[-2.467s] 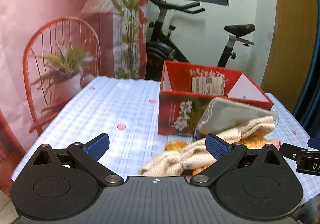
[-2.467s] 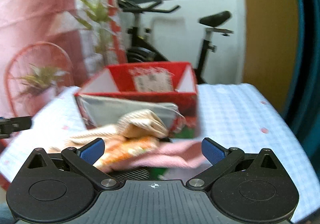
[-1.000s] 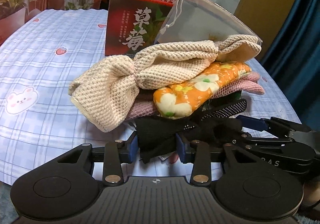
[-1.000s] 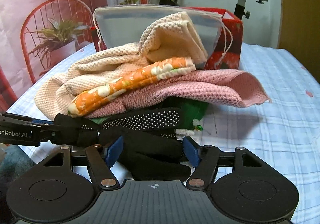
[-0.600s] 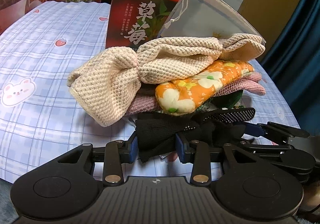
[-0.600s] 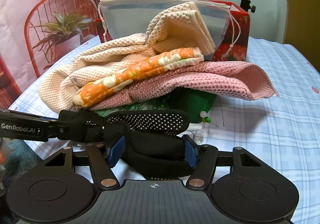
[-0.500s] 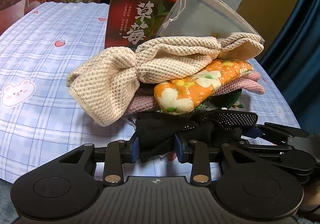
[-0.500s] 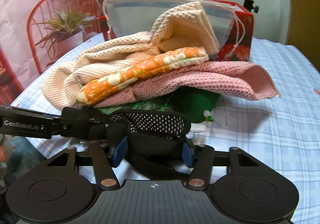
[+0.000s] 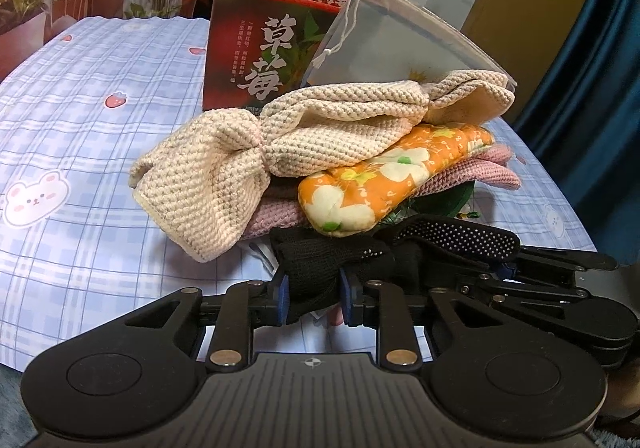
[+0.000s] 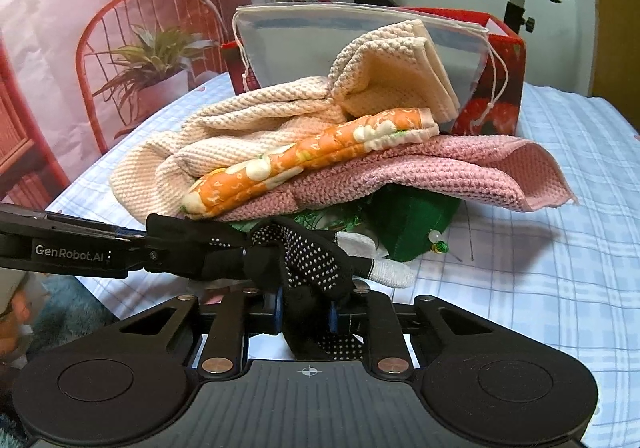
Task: Organize soft objects
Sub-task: 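Close the left gripper on a black glove while the right gripper grasps the dotted glove, then lift the black gloves with both grippers and carry them over the red box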
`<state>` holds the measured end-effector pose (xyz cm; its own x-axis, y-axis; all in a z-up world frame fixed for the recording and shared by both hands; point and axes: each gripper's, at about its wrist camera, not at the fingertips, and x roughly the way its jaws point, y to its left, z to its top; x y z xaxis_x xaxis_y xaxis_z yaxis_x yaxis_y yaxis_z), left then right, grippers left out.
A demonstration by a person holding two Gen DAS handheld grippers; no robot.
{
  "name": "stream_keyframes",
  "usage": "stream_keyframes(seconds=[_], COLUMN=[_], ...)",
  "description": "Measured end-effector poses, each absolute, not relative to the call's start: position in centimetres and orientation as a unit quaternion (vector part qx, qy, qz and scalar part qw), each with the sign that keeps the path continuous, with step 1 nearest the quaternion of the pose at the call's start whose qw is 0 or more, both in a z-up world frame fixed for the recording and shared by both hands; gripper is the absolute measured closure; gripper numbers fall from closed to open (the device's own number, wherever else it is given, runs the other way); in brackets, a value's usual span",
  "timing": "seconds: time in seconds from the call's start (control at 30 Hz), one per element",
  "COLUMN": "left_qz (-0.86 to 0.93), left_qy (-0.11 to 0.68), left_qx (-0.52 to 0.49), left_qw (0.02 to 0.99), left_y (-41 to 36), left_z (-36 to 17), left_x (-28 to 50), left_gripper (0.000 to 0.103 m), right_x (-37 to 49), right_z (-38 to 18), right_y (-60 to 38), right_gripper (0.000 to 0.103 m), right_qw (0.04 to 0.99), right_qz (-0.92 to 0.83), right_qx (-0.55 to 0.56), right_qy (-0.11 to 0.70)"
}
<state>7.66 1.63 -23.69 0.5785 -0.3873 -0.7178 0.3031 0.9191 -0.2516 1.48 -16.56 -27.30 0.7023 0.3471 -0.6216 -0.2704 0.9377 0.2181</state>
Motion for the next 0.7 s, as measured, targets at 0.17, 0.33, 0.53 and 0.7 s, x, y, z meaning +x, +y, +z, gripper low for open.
stream_keyframes(seconds=[0.17,0.33,0.53,0.7], left_qz=[-0.196,-0.203,-0.213,-0.223], left_qy=[0.41,0.394,0.36,0.332], left_qx=[-0.05,-0.055,-0.063,-0.064], left_qw=[0.889,0.895,0.906,0.914], left_y=[1.8,2.1,2.3,2.2], left_z=[-23.5,-22.9,-21.3,-19.8], left_x=[7.4,6.9,5.9,5.3], left_gripper=[0.077,0.078,0.078,0.078], right_x=[1.5,0.9,-0.1,-1.0], right_z=[-27.4,-26.7,-25.4,-23.7], right_y=[-16.6,-16.7,-17.0,-17.4], right_gripper=[0.085,0.085,0.086,0.086], right_qw=[0.921,0.928,0.937,0.948], right_qz=[0.167,0.167,0.168,0.169], right_qx=[0.059,0.065,0.064,0.061], right_qy=[0.347,0.328,0.298,0.262])
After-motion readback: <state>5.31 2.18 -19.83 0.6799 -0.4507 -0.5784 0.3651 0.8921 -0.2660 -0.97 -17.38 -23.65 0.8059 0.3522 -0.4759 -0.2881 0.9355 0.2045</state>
